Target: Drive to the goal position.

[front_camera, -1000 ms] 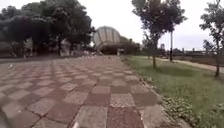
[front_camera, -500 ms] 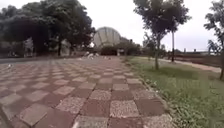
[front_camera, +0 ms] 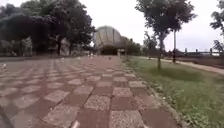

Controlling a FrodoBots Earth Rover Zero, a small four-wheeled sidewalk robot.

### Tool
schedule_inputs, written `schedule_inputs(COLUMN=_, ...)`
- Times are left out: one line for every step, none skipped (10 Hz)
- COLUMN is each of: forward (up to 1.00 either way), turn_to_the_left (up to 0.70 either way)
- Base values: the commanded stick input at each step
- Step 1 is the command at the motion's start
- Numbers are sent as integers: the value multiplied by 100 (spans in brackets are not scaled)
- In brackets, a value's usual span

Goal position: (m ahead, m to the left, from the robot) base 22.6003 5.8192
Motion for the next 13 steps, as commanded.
schedule_inputs(forward=70, turn_to_the_left=0)
schedule_inputs(forward=70, turn_to_the_left=0)
schedule_inputs(forward=70, turn_to_the_left=0)
schedule_inputs(forward=70, turn_to_the_left=0)
schedule_inputs(forward=70, turn_to_the_left=0)
schedule_inputs(forward=70, turn_to_the_left=0)
schedule_inputs(forward=70, turn_to_the_left=0)
schedule_inputs(forward=70, turn_to_the_left=0)
schedule_inputs(forward=70, turn_to_the_left=0)
schedule_inputs(forward=70, turn_to_the_left=0)
schedule_inputs(forward=70, turn_to_the_left=3)
schedule_inputs(forward=70, turn_to_the_left=18)
schedule_inputs(forward=70, turn_to_the_left=27)
